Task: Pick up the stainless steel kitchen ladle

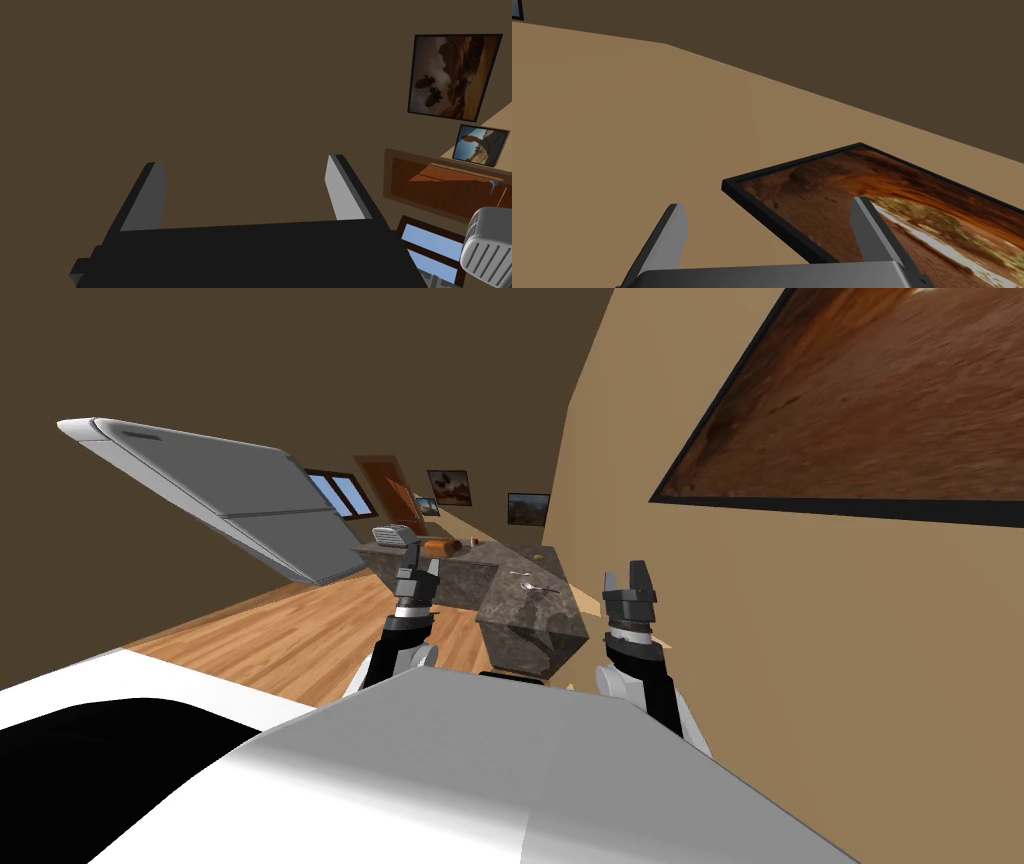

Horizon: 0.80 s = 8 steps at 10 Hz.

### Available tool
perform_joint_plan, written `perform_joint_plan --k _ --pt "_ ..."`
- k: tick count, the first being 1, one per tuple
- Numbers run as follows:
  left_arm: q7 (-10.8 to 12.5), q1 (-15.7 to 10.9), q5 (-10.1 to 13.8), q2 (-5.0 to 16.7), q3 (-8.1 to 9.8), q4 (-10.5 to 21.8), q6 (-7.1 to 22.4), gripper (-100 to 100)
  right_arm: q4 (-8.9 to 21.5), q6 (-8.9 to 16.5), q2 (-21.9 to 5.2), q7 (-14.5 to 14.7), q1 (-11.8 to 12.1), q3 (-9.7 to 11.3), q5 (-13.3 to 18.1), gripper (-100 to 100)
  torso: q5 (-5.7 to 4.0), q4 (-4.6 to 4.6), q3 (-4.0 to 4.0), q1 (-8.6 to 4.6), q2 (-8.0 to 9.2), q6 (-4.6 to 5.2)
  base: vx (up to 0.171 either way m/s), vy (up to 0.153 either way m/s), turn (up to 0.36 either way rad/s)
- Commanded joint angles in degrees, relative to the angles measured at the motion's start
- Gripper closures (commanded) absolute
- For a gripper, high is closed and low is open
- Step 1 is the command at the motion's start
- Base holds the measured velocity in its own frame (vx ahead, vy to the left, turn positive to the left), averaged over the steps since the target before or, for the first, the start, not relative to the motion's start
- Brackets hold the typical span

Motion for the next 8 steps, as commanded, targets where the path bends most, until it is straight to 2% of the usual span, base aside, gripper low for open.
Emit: perform_joint_plan --k 1,5,8 --pt "0.0 0.0 0.0 0.0 0.00 0.0 0.0 0 0.7 -0.3 -1.9 -0.2 -0.5 -0.2 0.4 -100 0.00 0.00 0.00 0.00 0.00 0.00 -0.037 0.072 0.027" --pt "0.0 0.0 0.0 0.0 0.01 0.0 0.0 0 5.0 -1.6 -8.9 -1.4 -3.0 -1.4 2.4 -100 -0.03 0.00 -0.02 -0.17 -0.04 0.03 -0.039 0.078 0.099" --pt "0.0 0.0 0.0 0.0 0.00 0.0 0.0 0 6.8 -2.1 -12.6 -1.8 -3.9 -1.7 3.2 -100 -0.04 -0.02 -0.05 -0.20 -0.09 0.00 -0.019 0.064 0.084"
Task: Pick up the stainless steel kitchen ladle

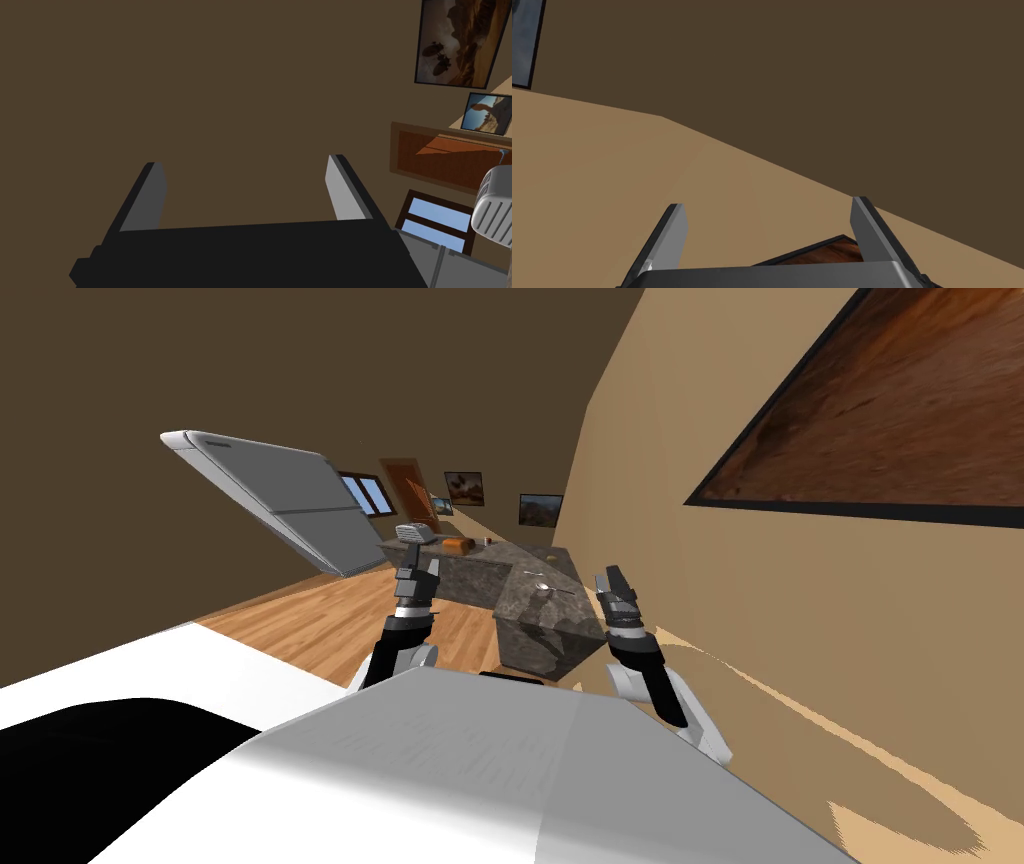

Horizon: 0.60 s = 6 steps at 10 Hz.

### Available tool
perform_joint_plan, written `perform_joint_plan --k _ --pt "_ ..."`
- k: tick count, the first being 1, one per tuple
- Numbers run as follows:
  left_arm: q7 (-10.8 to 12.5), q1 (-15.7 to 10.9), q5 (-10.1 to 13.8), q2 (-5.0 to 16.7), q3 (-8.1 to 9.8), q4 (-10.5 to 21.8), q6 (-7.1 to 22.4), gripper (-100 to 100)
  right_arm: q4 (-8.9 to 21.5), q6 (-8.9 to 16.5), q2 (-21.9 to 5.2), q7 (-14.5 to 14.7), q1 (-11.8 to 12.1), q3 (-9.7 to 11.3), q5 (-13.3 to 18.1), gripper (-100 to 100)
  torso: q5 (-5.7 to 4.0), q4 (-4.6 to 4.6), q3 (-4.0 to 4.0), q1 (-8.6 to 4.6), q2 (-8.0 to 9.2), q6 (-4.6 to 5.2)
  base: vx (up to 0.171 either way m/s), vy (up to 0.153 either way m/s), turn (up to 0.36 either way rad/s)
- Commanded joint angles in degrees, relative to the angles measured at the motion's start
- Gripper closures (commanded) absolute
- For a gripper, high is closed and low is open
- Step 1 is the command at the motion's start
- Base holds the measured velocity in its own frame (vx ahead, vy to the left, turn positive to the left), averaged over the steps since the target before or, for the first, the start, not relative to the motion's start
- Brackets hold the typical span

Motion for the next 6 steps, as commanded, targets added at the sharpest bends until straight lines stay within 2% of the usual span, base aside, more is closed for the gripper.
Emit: perform_joint_plan --k 1,2,3,4,5,6 --pt "0.0 0.0 0.0 0.0 0.00 0.0 0.0 0 2.3 -0.6 -2.9 -0.3 -1.0 -0.2 1.0 -100 0.00 0.00 0.00 0.00 0.00 0.00 -0.025 0.076 0.135" --pt "0.0 0.0 0.0 0.0 0.00 0.0 0.0 0 2.3 -0.6 -3.7 -0.3 -1.0 -0.2 1.0 -100 0.00 0.00 0.01 0.03 0.02 -0.03 -0.017 0.061 0.076" --pt "0.0 0.0 0.0 0.0 0.00 0.0 0.0 0 4.5 -1.1 -6.0 -0.6 -1.9 -0.4 1.9 -100 0.00 0.00 0.00 0.00 0.01 0.00 -0.024 0.077 0.153" --pt "0.0 0.0 0.0 0.0 0.00 0.0 0.0 0 4.5 -1.1 -6.9 -0.6 -1.9 -0.4 1.9 -100 0.00 0.00 0.01 0.04 0.02 -0.03 -0.024 0.063 0.098" --pt "0.0 0.0 0.0 0.0 0.00 0.0 0.0 0 6.8 -1.5 -9.1 -0.9 -2.8 -0.5 2.8 -100 0.00 0.01 0.02 0.00 0.03 0.00 -0.029 0.078 0.189" --pt "0.0 0.0 0.0 0.0 0.00 0.0 0.0 0 6.8 -1.5 -10.2 -0.9 -2.8 -0.5 2.8 -100 0.01 0.01 0.02 0.05 0.04 -0.03 -0.019 0.060 0.088"
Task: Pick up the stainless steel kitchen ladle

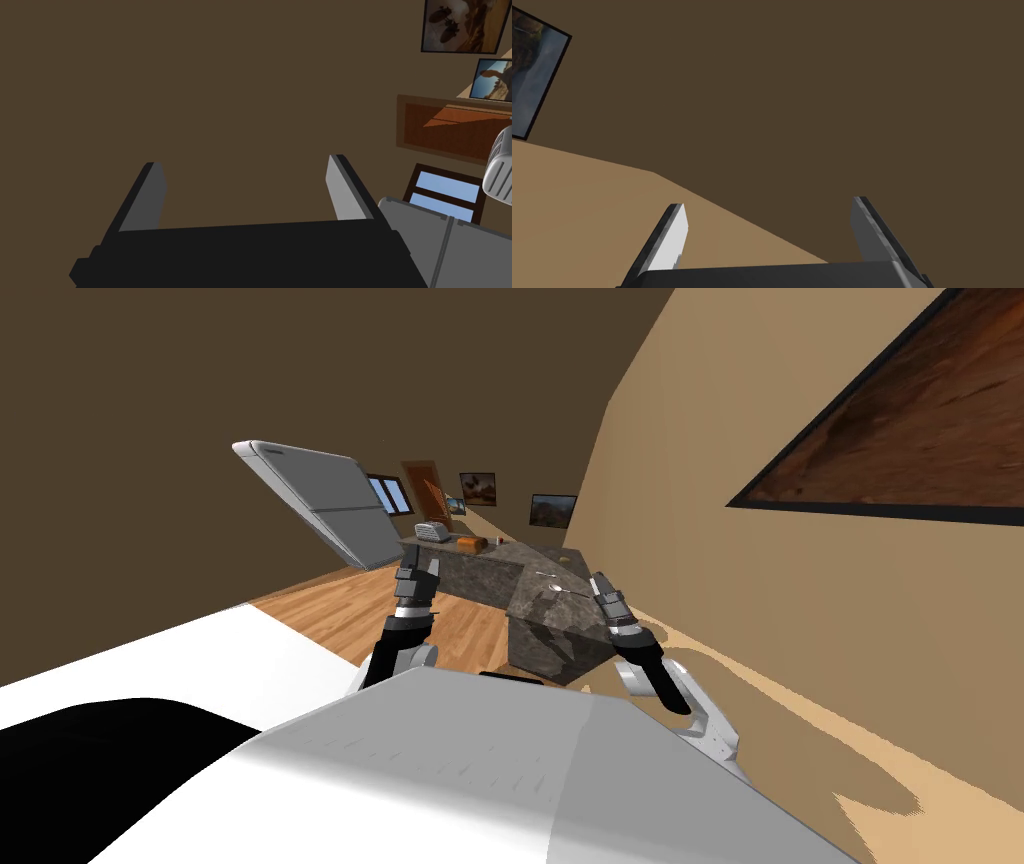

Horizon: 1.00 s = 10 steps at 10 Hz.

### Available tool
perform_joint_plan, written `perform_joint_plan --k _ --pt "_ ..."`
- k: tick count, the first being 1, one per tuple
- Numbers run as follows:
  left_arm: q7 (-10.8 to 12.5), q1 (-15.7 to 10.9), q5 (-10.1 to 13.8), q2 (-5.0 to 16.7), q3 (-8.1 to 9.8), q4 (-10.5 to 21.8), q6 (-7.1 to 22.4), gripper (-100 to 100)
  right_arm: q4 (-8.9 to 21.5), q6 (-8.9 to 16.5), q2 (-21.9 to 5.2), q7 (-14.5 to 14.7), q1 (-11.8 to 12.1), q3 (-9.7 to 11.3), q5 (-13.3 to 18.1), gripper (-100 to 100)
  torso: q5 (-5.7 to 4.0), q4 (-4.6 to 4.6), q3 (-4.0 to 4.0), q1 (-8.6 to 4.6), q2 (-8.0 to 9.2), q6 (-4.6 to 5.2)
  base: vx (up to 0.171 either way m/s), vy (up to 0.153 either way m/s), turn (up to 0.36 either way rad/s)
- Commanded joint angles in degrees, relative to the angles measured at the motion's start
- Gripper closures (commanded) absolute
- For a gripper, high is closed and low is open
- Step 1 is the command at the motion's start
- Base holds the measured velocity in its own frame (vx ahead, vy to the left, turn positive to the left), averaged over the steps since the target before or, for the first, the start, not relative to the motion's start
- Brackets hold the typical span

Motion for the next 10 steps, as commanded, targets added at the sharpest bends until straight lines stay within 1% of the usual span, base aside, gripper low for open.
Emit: perform_joint_plan --k 1,2,3,4,5,6,7,8,9,10 --pt "0.0 0.0 0.0 0.0 0.00 0.0 0.0 0 2.8 -0.6 -2.9 -0.3 -0.8 0.0 1.1 -100 0.00 0.00 0.00 0.00 0.00 0.00 -0.019 0.069 0.183" --pt "0.0 0.0 0.0 0.0 0.00 0.0 0.0 0 2.8 -0.6 -4.2 -0.3 -0.8 0.0 1.1 -100 0.00 0.00 -0.01 0.02 -0.01 -0.04 -0.015 0.058 0.100" --pt "0.0 0.0 0.0 0.0 0.00 0.0 0.0 0 5.3 -1.0 -6.2 -0.5 -1.5 0.3 2.1 -100 0.00 0.00 -0.01 -0.02 -0.02 0.00 -0.022 0.072 0.192" --pt "0.0 0.0 0.0 0.0 0.00 0.0 0.0 0 5.4 -1.0 -7.6 -0.5 -1.5 0.3 2.1 -100 0.00 0.00 0.00 0.02 0.00 -0.03 -0.014 0.060 0.110" --pt "0.0 0.0 0.0 0.0 0.00 0.0 0.0 0 7.4 -1.5 -9.5 -0.6 -2.1 0.7 3.2 -100 0.00 0.00 -0.01 -0.01 -0.01 0.00 -0.014 0.078 0.241" --pt "0.0 0.0 0.0 0.0 0.00 0.0 0.0 0 8.2 -1.5 -11.0 -0.6 -2.1 0.7 3.2 -100 0.00 -0.01 -0.02 0.05 -0.02 -0.04 -0.010 0.057 0.110" --pt "0.0 0.0 0.0 0.0 0.00 0.0 0.0 0 10.3 -1.9 -12.7 -0.7 -2.6 1.3 4.3 -100 0.00 -0.01 -0.01 -0.02 -0.02 0.01 -0.013 0.064 0.184" --pt "0.0 0.0 0.0 0.0 0.00 0.0 0.0 0 11.1 -1.9 -14.4 -0.7 -2.6 1.3 4.3 -100 0.00 -0.01 -0.01 -0.01 -0.02 -0.03 -0.008 0.056 0.136" --pt "0.0 0.0 0.0 0.0 0.00 0.0 0.0 0 13.0 -2.4 -16.4 -0.7 -3.0 2.1 5.4 -100 -0.01 -0.01 -0.02 -0.04 -0.03 0.01 -0.008 0.069 0.237" --pt "0.0 0.0 0.0 0.0 0.00 0.0 0.0 0 14.0 -2.4 -17.8 -0.7 -3.0 2.1 5.4 -100 -0.01 -0.01 -0.02 0.01 -0.04 -0.03 -0.012 0.048 0.124"
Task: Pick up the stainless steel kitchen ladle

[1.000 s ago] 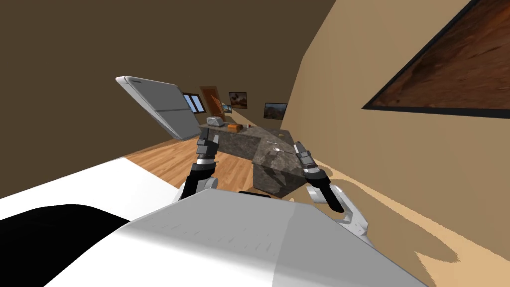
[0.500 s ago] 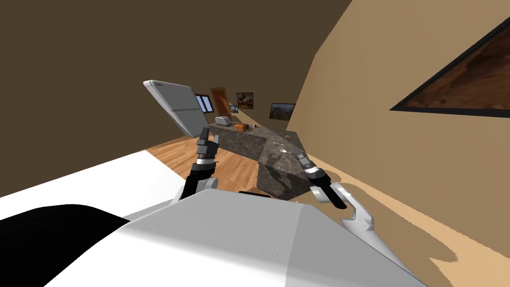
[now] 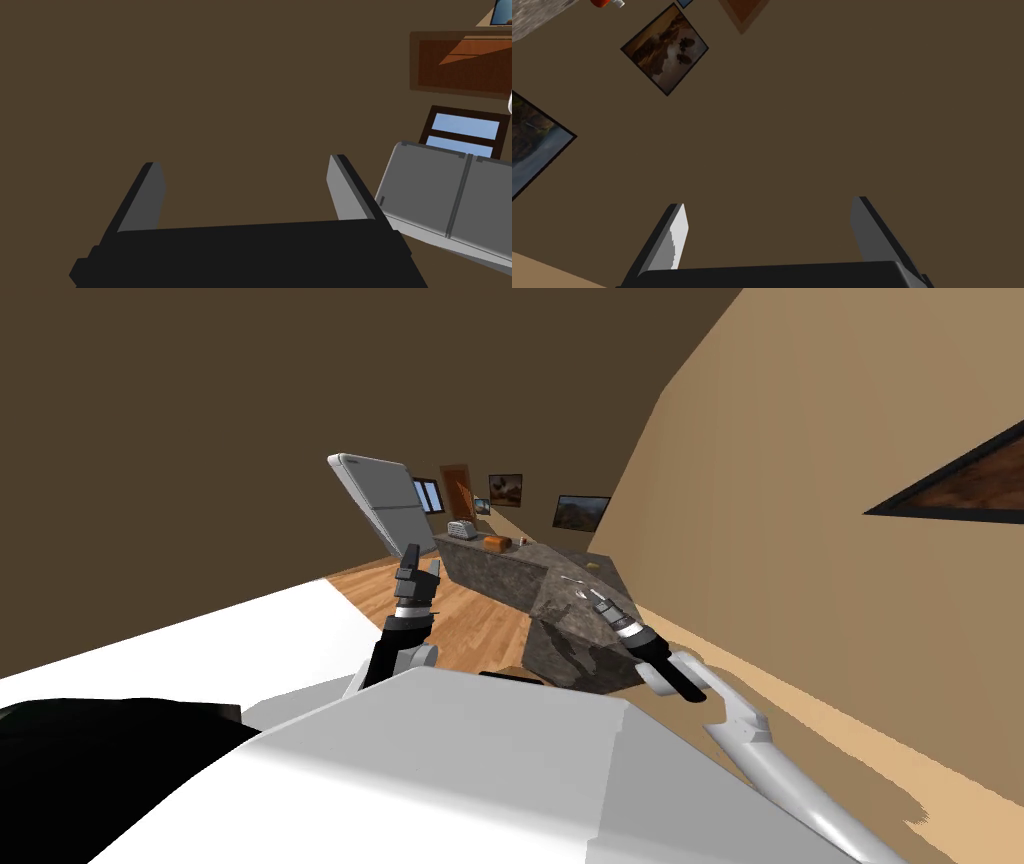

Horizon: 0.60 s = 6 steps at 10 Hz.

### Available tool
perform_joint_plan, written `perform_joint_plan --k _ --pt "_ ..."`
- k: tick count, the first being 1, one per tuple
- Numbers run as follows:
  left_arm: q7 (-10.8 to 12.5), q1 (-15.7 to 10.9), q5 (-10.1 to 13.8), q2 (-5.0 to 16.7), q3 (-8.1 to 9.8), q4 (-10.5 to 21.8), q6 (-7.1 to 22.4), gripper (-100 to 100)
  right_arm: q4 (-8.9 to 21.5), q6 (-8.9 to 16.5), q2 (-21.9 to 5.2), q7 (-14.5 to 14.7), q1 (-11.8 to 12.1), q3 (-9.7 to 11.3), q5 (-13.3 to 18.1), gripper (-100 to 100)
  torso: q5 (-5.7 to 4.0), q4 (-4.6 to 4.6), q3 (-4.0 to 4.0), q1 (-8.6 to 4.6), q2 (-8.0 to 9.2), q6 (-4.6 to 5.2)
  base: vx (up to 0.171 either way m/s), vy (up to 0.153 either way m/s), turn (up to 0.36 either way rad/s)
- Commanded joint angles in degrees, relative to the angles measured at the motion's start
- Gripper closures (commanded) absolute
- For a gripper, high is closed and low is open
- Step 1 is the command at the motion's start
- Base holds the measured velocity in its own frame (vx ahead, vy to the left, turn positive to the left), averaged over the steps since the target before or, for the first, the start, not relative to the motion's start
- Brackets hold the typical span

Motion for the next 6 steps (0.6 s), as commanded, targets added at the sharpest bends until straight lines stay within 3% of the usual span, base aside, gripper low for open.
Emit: perform_joint_plan --k 1,6 --pt "0.0 0.0 0.0 0.0 0.00 0.0 0.0 0 2.9 -0.2 -2.9 0.0 -0.3 1.1 1.4 -100 0.00 0.00 0.00 0.00 0.00 0.00 -0.015 0.057 0.250" --pt "0.0 0.0 0.0 0.0 0.00 0.0 0.0 0 9.4 -1.0 -10.9 0.3 -0.6 3.5 3.6 -100 -0.01 -0.01 -0.03 -0.01 -0.05 -0.04 0.002 0.043 0.184"
